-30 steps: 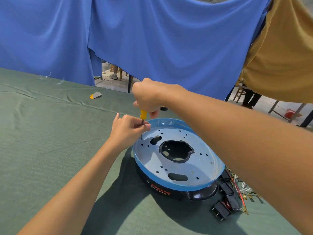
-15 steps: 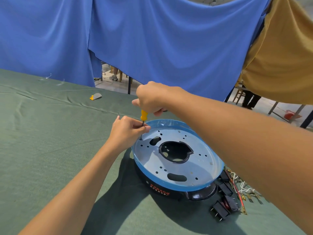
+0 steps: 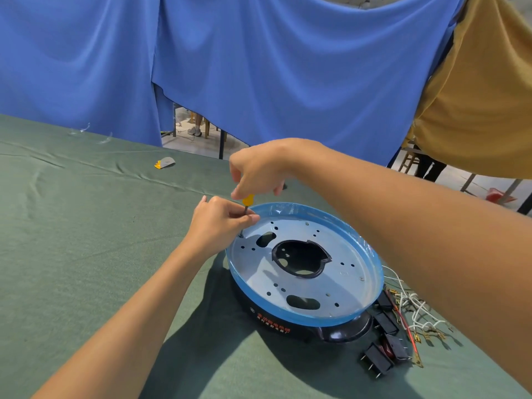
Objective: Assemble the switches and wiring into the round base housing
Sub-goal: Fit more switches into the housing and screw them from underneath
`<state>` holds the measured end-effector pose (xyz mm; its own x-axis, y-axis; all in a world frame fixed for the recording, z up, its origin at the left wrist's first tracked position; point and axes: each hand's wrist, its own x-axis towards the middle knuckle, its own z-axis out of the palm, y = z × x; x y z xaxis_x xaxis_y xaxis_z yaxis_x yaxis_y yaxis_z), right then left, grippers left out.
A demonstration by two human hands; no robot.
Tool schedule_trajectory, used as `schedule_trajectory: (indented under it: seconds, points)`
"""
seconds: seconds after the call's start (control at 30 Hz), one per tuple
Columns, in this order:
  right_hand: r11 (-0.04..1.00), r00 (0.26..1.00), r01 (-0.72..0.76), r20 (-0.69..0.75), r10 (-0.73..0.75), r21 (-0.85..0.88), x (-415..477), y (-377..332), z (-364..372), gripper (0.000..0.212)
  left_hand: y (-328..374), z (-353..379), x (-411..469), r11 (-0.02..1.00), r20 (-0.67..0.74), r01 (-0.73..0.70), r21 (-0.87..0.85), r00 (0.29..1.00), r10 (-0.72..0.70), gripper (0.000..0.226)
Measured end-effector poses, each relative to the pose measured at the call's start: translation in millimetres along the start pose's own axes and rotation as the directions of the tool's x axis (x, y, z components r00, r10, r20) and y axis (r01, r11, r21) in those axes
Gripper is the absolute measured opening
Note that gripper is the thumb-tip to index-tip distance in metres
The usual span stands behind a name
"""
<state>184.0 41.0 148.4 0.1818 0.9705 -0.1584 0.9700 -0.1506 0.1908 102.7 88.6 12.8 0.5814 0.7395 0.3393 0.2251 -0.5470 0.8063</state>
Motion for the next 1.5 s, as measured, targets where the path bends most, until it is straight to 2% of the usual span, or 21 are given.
schedule_trajectory:
  seconds: [0.07, 0.13, 0.2, 0.3, 0.37, 0.43, 0.5, 0.57, 0.67, 0.73, 0.8, 0.83, 0.9, 0.97, 1.03, 1.1, 1.17, 1.2, 1.33, 1.4, 1.5]
  points:
    - [1.0, 0.997, 0.022, -0.075, -0.022, -0.001, 0.2, 0.2, 2.8, 0.009, 0.6, 0.0, -0.9, 1.0, 0.007, 0.006, 0.0, 1.0, -0.006, 0.009]
    - [1.0, 0.981, -0.003, -0.193, -0.002, -0.028, 1.1, 0.9, 11.4, 0.023, 1.2, 0.0, -1.2, 1.0, 0.002, 0.015, 0.003, 1.0, -0.015, 0.01]
    - [0.999, 0.972, -0.031, -0.236, 0.023, -0.03, 2.1, -0.2, 15.8, 0.033, 1.7, -0.4, -1.3, 1.0, -0.008, 0.021, 0.007, 1.0, -0.021, 0.011]
    - [1.0, 0.995, -0.021, -0.1, 0.02, -0.004, 1.9, -2.6, 4.4, 0.037, 1.8, -0.2, -1.0, 1.0, -0.017, 0.018, 0.014, 1.0, -0.018, 0.011]
    - [1.0, 1.0, 0.007, -0.013, -0.007, 0.015, 2.2, -3.5, -2.2, 0.022, 1.4, 0.3, -0.7, 1.0, -0.016, 0.014, 0.004, 1.0, -0.014, 0.012]
    - [1.0, 0.998, 0.023, -0.061, -0.023, 0.007, 1.4, -4.2, -1.3, 0.009, 0.5, 1.1, -0.1, 1.0, -0.014, 0.015, 0.003, 1.0, -0.015, 0.013]
    - [0.999, 0.986, 0.008, -0.168, -0.014, -0.037, 1.7, -4.0, 7.5, 0.017, -0.6, 1.4, 0.1, 1.0, -0.017, 0.014, 0.001, 1.0, -0.014, 0.012]
    - [0.997, 0.978, -0.04, -0.209, 0.026, -0.065, 3.0, -2.3, 15.6, 0.03, -0.4, 0.9, -0.1, 1.0, -0.022, 0.014, -0.002, 1.0, -0.014, 0.011]
    - [0.998, 0.994, -0.065, -0.087, 0.064, -0.003, 2.2, 3.0, 8.7, 0.038, 0.3, 0.7, -0.3, 1.0, -0.015, 0.011, 0.0, 1.0, -0.011, 0.01]
    - [0.999, 0.999, -0.035, -0.011, 0.036, 0.041, 0.1, 5.0, 1.7, 0.027, 0.0, 1.2, -0.4, 1.0, -0.007, 0.007, -0.003, 1.0, -0.007, 0.009]
    - [0.998, 0.997, -0.002, -0.075, 0.007, 0.063, -0.9, 4.3, 1.8, 0.007, -0.4, 1.7, 0.0, 1.0, -0.01, 0.012, -0.008, 1.0, -0.012, 0.009]
    - [0.999, 0.99, 0.008, -0.144, 0.0, 0.054, -1.3, 3.4, 5.4, 0.006, -0.6, 1.9, 0.1, 1.0, -0.013, 0.016, -0.011, 1.0, -0.016, 0.01]
    - [0.999, 0.964, 0.002, -0.265, 0.008, 0.038, -0.3, 0.7, 15.1, 0.029, -0.5, 1.9, 0.0, 1.0, -0.022, 0.023, -0.017, 1.0, -0.023, 0.01]
    - [0.999, 0.952, -0.033, -0.304, 0.034, 0.009, 0.7, -1.5, 18.7, 0.038, -0.3, 1.5, -0.6, 0.999, -0.022, 0.029, -0.023, 0.999, -0.029, 0.012]
    - [0.997, 0.969, -0.069, -0.242, 0.059, -0.033, 1.2, -3.4, 11.4, 0.041, 0.0, 0.6, -1.7, 0.999, -0.02, 0.03, -0.022, 0.999, -0.03, 0.012]
    - [0.995, 0.992, -0.061, -0.115, 0.052, -0.075, 1.3, -4.5, 2.4, 0.037, 0.9, -0.5, -2.7, 0.999, -0.017, 0.03, -0.021, 0.999, -0.03, 0.012]
    - [1.0, 0.998, -0.026, -0.052, 0.026, -0.009, 1.8, -3.7, -0.6, 0.017, 1.3, -0.7, -3.0, 0.999, -0.02, 0.026, -0.028, 0.999, -0.026, 0.011]
    - [0.999, 0.997, -0.014, -0.07, 0.017, 0.042, 1.1, -2.7, 1.1, 0.01, 1.3, -0.5, -2.7, 0.999, -0.02, 0.022, -0.027, 1.0, -0.023, 0.011]
    - [0.994, 0.967, -0.053, -0.242, 0.075, 0.1, 0.5, 3.3, 16.7, 0.03, 0.5, 1.6, -1.6, 1.0, -0.01, 0.015, -0.021, 1.0, -0.015, 0.011]
    - [0.994, 0.978, -0.089, -0.185, 0.098, 0.056, 0.4, 3.2, 13.2, 0.035, -0.4, 2.1, -0.8, 1.0, -0.011, 0.009, -0.02, 1.0, -0.009, 0.01]
    - [0.997, 0.997, -0.075, -0.01, 0.075, -0.026, -0.3, 2.5, 2.3, 0.034, -0.9, 1.5, -0.2, 1.0, -0.012, 0.004, -0.008, 1.0, -0.004, 0.009]
